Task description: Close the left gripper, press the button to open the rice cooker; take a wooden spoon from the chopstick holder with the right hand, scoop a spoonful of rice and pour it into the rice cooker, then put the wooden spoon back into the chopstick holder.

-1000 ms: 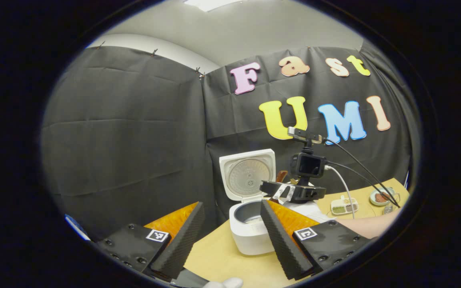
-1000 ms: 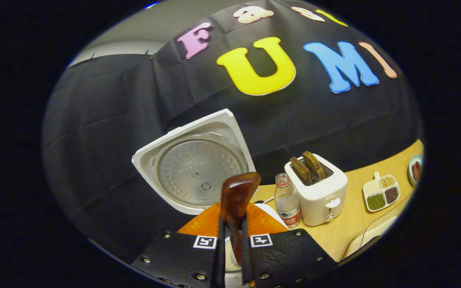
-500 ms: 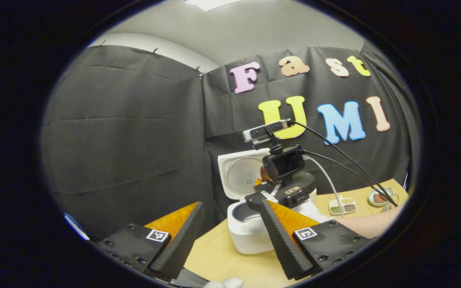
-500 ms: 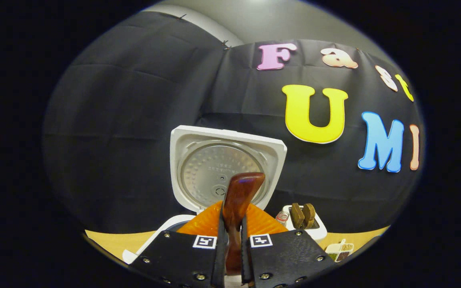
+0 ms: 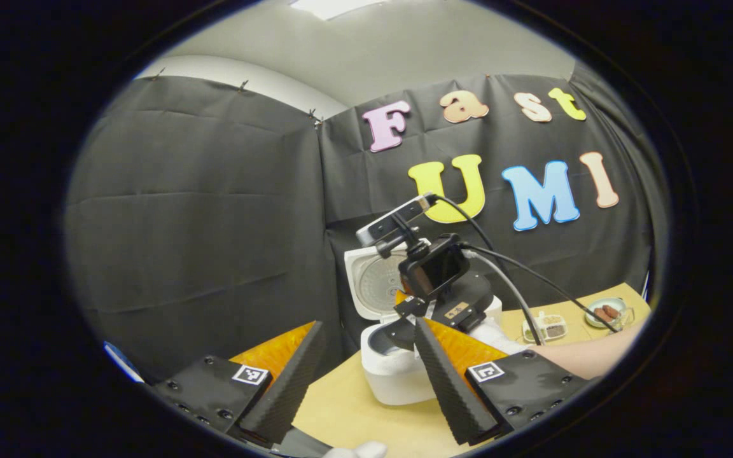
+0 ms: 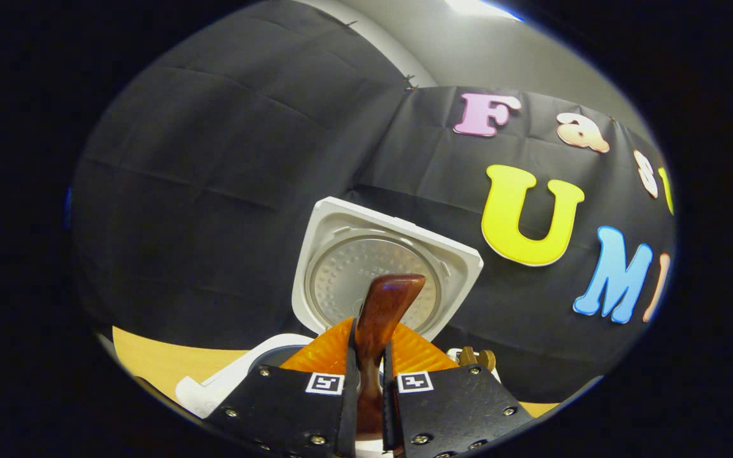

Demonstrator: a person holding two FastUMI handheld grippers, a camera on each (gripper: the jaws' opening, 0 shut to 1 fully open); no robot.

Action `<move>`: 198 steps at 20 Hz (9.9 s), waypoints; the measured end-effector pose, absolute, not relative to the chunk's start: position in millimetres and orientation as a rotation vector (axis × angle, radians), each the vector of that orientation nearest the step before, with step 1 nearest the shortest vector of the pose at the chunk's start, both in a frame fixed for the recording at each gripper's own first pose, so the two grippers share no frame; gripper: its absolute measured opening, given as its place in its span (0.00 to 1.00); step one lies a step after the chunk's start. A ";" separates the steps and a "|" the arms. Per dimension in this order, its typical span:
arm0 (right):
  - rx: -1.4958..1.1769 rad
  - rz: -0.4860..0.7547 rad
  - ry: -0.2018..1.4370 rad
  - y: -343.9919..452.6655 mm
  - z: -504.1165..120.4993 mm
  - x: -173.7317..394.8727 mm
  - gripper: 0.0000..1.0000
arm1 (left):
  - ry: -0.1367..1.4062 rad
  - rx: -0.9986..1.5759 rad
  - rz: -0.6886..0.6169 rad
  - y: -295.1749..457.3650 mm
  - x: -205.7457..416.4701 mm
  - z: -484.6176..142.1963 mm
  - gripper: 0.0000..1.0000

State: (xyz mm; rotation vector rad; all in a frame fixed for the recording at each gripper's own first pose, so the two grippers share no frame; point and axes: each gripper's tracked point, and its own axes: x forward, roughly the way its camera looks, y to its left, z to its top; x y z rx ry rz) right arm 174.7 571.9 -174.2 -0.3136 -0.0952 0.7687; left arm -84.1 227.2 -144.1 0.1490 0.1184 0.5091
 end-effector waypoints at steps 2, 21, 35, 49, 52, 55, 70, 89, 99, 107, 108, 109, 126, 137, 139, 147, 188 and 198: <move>-0.188 0.764 -0.039 561.3 -166.2 180.4 0.16 | 0.120 0.147 0.506 225.1 -82.7 -143.9 1.00; 0.799 0.177 0.215 174.6 -165.2 283.8 0.16 | 0.065 0.106 0.346 149.9 -63.3 -115.1 0.99; 0.711 -0.242 0.200 -112.5 -242.5 267.6 0.16 | 0.077 0.104 0.234 87.5 -27.1 -107.1 0.98; 0.605 -0.273 0.368 -109.4 -332.8 268.0 0.16 | 0.075 0.158 0.242 81.9 -19.2 -100.2 0.99; 0.621 -0.288 0.363 -113.0 -335.8 267.1 0.16 | 0.075 0.165 0.243 81.8 -20.3 -99.5 0.96; 0.624 -0.293 0.377 -115.7 -338.1 265.7 0.16 | 0.072 0.165 0.241 81.7 -21.2 -99.1 0.97; 0.010 -0.102 0.066 -68.2 -136.0 182.0 0.98 | 0.050 0.112 0.239 93.4 -6.8 -89.8 0.99; -0.029 0.097 0.119 19.7 -107.8 118.7 0.98 | -0.004 0.099 0.381 226.9 160.5 -11.8 0.96; -0.056 0.115 0.203 32.0 -124.9 132.6 0.98 | 0.164 0.000 0.518 384.9 320.9 -62.1 0.96; -0.065 0.118 0.256 32.6 -138.2 132.3 0.98 | 0.328 0.007 0.550 421.1 367.4 -126.1 0.97; -0.059 0.121 0.257 33.6 -137.8 131.5 0.98 | 0.309 0.007 0.552 423.2 367.7 -120.3 0.97; -0.054 0.125 0.258 34.6 -137.7 131.4 0.98 | 0.330 -0.005 0.545 420.6 366.8 -123.5 0.97; -0.044 0.161 0.196 37.3 -118.0 107.8 0.93 | 0.550 -0.125 0.504 348.7 269.7 -169.2 0.96; -0.048 0.189 0.147 45.3 -100.2 85.3 0.98 | 0.845 -0.228 0.436 294.3 177.0 -300.9 0.99; -0.058 0.185 0.148 42.4 -101.4 82.6 0.98 | 0.868 -0.227 0.440 295.0 173.2 -314.9 1.00; -0.024 0.186 0.175 41.2 -106.5 72.4 0.98 | 0.909 -0.212 0.428 291.6 169.1 -321.3 0.97; 0.016 0.107 0.005 34.9 -23.5 45.6 0.98 | 0.063 -0.010 0.143 129.7 32.1 -10.6 0.99; 0.025 0.077 -0.033 28.4 -13.2 35.8 0.98 | 0.058 0.001 0.101 121.8 37.0 2.6 0.99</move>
